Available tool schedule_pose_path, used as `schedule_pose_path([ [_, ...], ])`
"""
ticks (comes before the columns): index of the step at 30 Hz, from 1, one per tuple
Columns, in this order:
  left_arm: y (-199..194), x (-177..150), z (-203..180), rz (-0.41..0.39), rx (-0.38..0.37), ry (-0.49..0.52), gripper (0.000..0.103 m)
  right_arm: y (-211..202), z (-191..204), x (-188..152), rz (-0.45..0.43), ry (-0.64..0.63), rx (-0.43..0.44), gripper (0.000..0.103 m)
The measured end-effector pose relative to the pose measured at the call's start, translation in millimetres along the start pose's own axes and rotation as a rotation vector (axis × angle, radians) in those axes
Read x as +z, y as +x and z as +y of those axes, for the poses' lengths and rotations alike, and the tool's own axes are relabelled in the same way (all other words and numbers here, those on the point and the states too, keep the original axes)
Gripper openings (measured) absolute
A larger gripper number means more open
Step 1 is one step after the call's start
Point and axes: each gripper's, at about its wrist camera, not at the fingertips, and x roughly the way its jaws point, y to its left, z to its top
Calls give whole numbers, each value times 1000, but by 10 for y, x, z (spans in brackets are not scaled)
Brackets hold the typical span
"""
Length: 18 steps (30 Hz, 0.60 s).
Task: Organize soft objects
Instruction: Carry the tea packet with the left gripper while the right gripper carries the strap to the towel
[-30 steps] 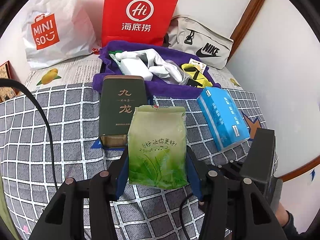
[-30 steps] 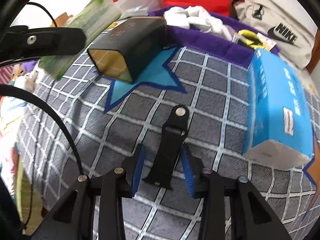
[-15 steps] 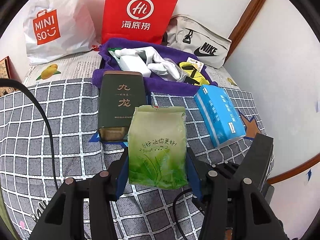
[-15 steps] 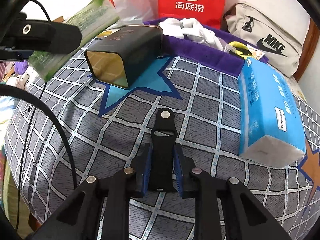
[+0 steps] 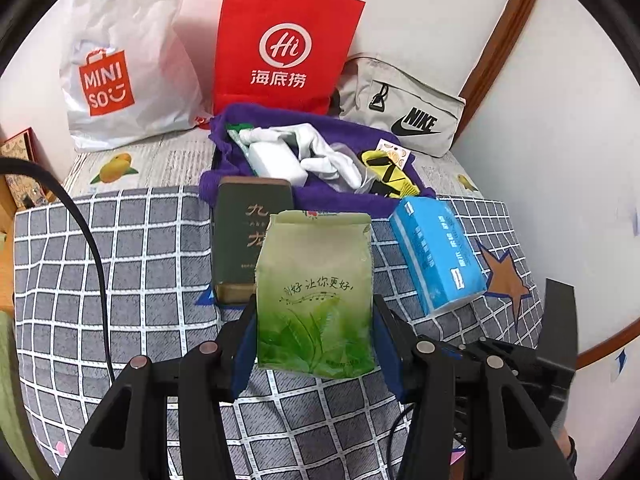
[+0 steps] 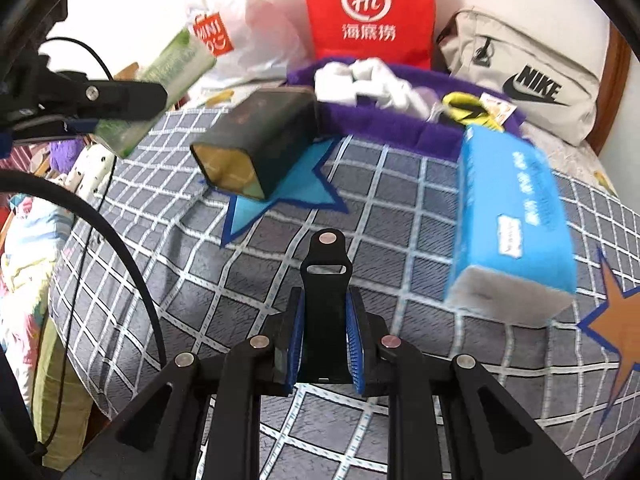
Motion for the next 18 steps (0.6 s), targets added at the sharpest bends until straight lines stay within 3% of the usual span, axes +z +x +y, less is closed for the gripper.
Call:
schedule_pose_path([
  [18, 66, 365, -200, -22, 29, 15, 50, -472, -315, 427, -99, -8, 8, 21],
])
